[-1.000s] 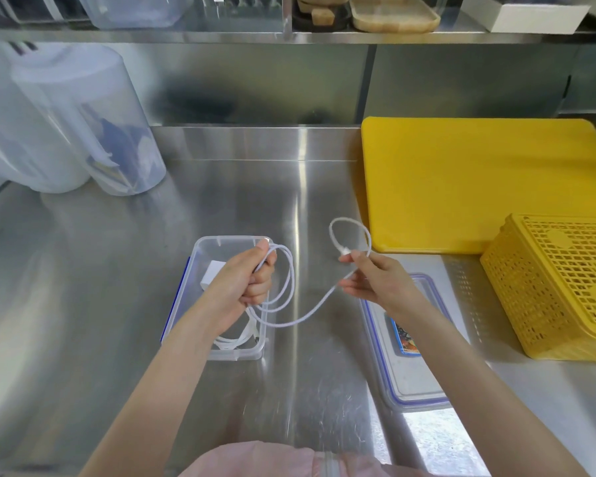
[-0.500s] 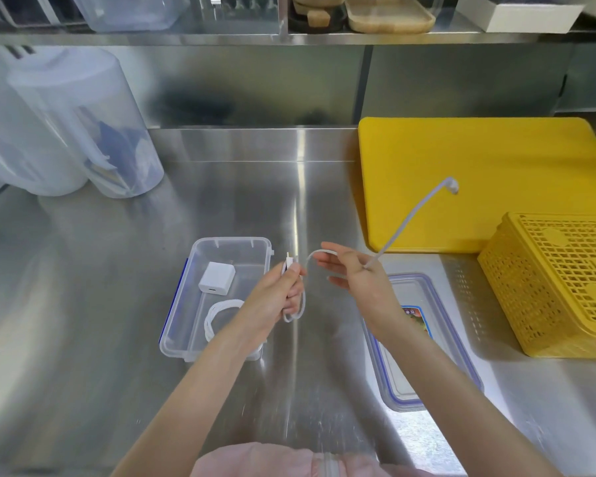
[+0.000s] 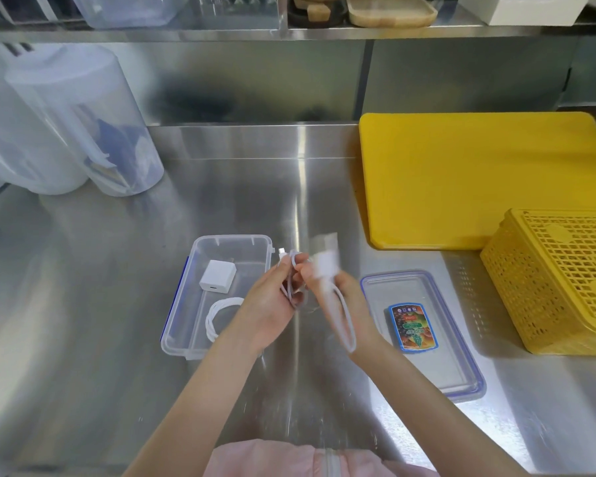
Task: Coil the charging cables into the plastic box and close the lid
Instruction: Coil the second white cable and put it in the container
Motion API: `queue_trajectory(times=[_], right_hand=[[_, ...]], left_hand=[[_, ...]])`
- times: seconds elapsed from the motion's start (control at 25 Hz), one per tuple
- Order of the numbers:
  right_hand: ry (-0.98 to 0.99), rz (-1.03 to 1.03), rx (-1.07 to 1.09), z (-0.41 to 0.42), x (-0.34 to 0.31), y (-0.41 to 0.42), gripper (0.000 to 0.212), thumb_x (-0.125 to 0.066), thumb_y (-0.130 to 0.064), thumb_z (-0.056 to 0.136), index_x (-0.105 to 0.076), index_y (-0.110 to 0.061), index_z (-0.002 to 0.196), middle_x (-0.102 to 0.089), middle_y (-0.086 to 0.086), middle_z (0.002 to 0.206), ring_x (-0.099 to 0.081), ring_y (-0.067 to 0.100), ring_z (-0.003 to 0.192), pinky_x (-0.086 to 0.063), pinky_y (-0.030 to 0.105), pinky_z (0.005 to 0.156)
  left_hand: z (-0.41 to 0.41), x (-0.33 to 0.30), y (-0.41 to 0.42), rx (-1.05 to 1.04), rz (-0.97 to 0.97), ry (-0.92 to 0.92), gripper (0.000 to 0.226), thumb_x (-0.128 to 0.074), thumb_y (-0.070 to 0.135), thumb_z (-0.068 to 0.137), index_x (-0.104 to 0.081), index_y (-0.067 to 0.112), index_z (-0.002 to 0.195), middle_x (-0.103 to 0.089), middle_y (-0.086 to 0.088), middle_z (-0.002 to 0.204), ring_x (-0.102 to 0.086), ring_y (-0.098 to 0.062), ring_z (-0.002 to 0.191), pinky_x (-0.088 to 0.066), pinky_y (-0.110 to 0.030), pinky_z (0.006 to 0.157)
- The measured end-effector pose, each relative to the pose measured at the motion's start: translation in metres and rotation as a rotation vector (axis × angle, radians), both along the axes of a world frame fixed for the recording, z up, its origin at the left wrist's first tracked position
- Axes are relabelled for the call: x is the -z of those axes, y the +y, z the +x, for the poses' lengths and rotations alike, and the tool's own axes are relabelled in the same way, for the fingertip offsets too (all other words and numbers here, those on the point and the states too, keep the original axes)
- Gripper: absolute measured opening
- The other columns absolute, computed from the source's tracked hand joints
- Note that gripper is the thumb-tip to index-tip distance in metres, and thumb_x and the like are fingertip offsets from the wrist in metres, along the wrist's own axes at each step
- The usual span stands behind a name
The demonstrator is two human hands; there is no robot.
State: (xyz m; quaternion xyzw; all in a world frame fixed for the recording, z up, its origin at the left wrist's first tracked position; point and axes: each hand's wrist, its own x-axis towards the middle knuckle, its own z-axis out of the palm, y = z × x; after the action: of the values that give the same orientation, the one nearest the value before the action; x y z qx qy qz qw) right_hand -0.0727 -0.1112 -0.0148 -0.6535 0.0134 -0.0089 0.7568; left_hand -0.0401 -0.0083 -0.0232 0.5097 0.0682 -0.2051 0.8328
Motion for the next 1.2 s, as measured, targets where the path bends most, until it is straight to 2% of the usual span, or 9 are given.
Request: queue_trajectory(times=[0.16, 0.32, 0.4, 0.52, 0.72, 0.96, 1.04, 1.12, 1.2], right_hand=[[0.056, -0.058, 0.068, 0.002, 0.003, 0.001, 0.021, -0.057, -0.012, 0.087, -0.067, -0.022, 0.072, -0.069, -0.02, 0.058, -0.061, -0.012, 0.062, -0.042, 0.0, 0.058], [0.078, -0.053, 0.065, 0.002, 0.004, 0.002, 0.026, -0.055, -0.015, 0.088, -0.067, -0.029, 0.07, -0.069, -0.023, 0.059, -0.062, -0.012, 0.063, -0.043, 0.0, 0.058], [0.115, -0.004, 0.036, 0.002, 0.004, 0.004, 0.029, -0.051, -0.019, 0.091, -0.07, -0.032, 0.073, -0.07, -0.02, 0.063, -0.063, -0.007, 0.066, -0.046, 0.005, 0.061], [0.235, 0.23, 0.028, 0.003, 0.007, 0.001, 0.039, -0.041, -0.029, 0.094, -0.072, -0.025, 0.072, -0.063, -0.013, 0.057, -0.055, 0.001, 0.056, -0.042, 0.015, 0.057], [0.478, 0.717, 0.164, 0.008, 0.01, -0.018, 0.038, -0.044, -0.034, 0.093, -0.052, -0.018, 0.06, -0.051, -0.007, 0.043, -0.049, 0.004, 0.038, -0.043, 0.014, 0.039], [0.572, 0.951, 0.345, 0.012, 0.017, -0.026, 0.041, -0.042, -0.029, 0.095, -0.04, -0.015, 0.057, -0.047, -0.004, 0.035, -0.064, 0.01, 0.044, -0.055, 0.021, 0.051], [0.566, 1.046, 0.397, 0.013, 0.016, -0.029, 0.038, -0.043, -0.023, 0.095, -0.038, -0.013, 0.059, -0.039, -0.004, 0.031, -0.048, 0.007, 0.028, -0.051, 0.018, 0.041], [0.562, 1.075, 0.419, 0.013, 0.014, -0.031, 0.037, -0.043, -0.017, 0.095, -0.034, -0.014, 0.059, -0.03, -0.004, 0.03, -0.026, 0.007, 0.021, -0.036, 0.012, 0.029], [0.572, 1.051, 0.435, 0.013, 0.014, -0.031, 0.035, -0.048, -0.017, 0.093, -0.035, -0.014, 0.061, -0.029, -0.004, 0.031, -0.023, 0.007, 0.022, -0.032, 0.012, 0.029]], left_hand=[[0.001, 0.001, -0.001, -0.048, -0.168, 0.129, 0.034, -0.032, 0.026, 0.098, -0.058, 0.017, 0.077, -0.057, 0.008, 0.057, -0.045, -0.006, 0.064, -0.031, -0.021, 0.063], [0.001, 0.003, 0.001, -0.012, -0.228, 0.132, 0.043, -0.028, 0.028, 0.099, -0.055, 0.019, 0.067, -0.056, 0.007, 0.051, -0.052, -0.007, 0.057, -0.048, -0.018, 0.057], [0.002, 0.002, 0.001, -0.011, -0.244, 0.109, 0.051, -0.024, 0.029, 0.099, -0.058, 0.019, 0.062, -0.058, 0.007, 0.052, -0.052, -0.007, 0.055, -0.048, -0.018, 0.054], [0.009, 0.0, 0.009, -0.115, -0.316, 0.139, 0.048, -0.024, 0.026, 0.099, -0.057, 0.015, 0.066, -0.065, 0.002, 0.057, -0.059, -0.01, 0.058, -0.044, -0.022, 0.061], [0.015, -0.006, 0.025, -0.293, -0.601, 0.235, 0.036, -0.033, 0.019, 0.097, -0.046, 0.014, 0.064, -0.04, 0.006, 0.044, -0.043, -0.008, 0.041, -0.037, -0.017, 0.059], [0.01, -0.008, 0.023, -0.274, -0.514, 0.246, 0.04, -0.032, 0.016, 0.096, -0.044, 0.014, 0.058, -0.029, 0.006, 0.037, -0.03, -0.007, 0.031, -0.028, -0.014, 0.033], [0.008, -0.008, 0.023, -0.257, -0.47, 0.225, 0.038, -0.033, 0.016, 0.095, -0.043, 0.015, 0.058, -0.028, 0.007, 0.036, -0.028, -0.007, 0.03, -0.026, -0.014, 0.032], [0.005, -0.009, 0.021, -0.229, -0.406, 0.187, 0.037, -0.032, 0.019, 0.095, -0.042, 0.016, 0.06, -0.028, 0.007, 0.036, -0.028, -0.007, 0.03, -0.025, -0.014, 0.032], [0.004, -0.009, 0.019, -0.207, -0.347, 0.159, 0.038, -0.032, 0.021, 0.096, -0.043, 0.018, 0.06, -0.028, 0.007, 0.036, -0.027, -0.007, 0.03, -0.025, -0.014, 0.031]])
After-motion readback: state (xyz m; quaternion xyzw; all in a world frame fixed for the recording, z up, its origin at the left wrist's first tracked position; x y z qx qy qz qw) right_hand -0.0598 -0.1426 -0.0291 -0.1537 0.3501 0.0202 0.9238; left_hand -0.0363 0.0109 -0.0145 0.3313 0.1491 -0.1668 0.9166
